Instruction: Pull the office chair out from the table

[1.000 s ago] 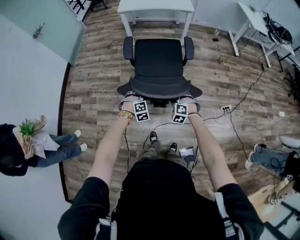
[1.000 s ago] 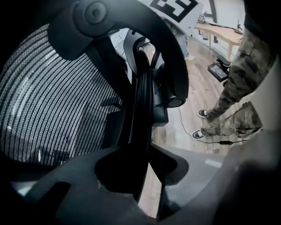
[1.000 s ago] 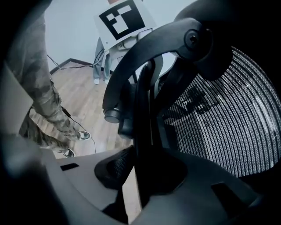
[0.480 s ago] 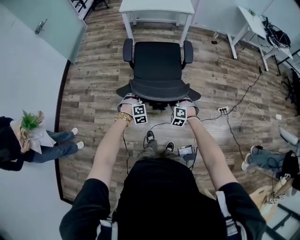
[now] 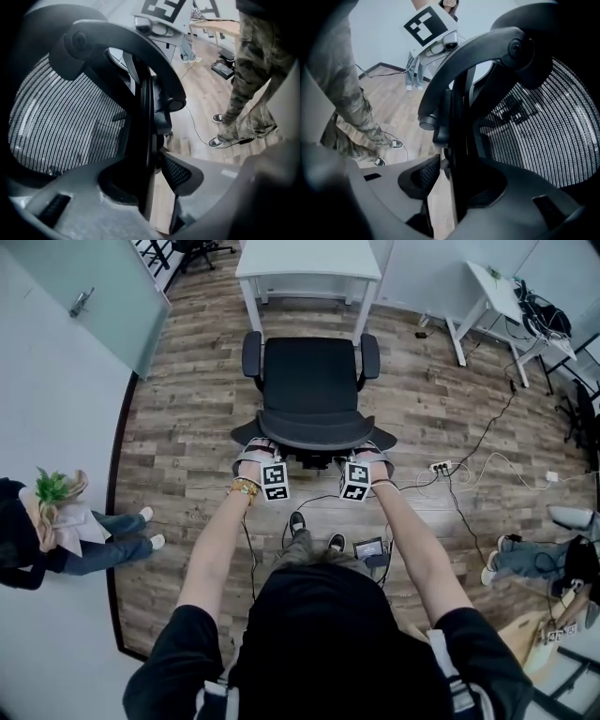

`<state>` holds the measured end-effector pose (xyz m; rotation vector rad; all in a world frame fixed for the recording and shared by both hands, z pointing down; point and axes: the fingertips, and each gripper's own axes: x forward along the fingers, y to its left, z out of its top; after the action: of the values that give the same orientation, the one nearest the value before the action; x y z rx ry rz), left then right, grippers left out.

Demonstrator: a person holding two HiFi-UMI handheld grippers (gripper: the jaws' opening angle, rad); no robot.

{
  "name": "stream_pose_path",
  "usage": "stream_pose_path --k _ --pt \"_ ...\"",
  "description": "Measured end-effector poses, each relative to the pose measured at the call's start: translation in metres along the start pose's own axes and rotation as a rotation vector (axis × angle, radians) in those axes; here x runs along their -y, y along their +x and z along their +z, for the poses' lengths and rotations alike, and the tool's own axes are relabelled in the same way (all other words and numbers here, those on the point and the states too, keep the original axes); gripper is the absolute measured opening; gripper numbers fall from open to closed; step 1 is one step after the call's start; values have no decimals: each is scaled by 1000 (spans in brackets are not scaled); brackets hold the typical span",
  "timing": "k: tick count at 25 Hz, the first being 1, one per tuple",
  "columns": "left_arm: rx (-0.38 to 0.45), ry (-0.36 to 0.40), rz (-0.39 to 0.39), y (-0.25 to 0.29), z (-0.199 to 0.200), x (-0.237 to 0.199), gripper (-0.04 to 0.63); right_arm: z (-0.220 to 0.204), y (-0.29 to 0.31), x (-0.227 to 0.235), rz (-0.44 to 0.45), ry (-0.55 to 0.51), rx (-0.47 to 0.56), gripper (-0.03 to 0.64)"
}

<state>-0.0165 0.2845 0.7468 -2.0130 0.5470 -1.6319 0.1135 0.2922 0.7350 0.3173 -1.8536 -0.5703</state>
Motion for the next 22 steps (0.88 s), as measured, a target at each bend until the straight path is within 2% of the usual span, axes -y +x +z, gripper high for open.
stream_pose_path --k 3,8,12,15,19,22 --pt "41 -49 34 -8 4 -11 156 0 -3 -1 17 -7 4 163" --pt "103 -120 86 -29 14 -16 178 5 -19 13 -85 40 52 150" --pt "135 -195 130 -43 17 -19 176 13 -35 9 -109 63 101 147" --pt "169 -286 163 -55 23 -21 176 11 -45 3 -118 123 126 146" --pt "206 -341 229 -82 32 -13 169 12 -67 -2 -144 219 174 133" --pt "233 -438 275 -105 30 -8 164 15 -87 3 -183 323 225 110"
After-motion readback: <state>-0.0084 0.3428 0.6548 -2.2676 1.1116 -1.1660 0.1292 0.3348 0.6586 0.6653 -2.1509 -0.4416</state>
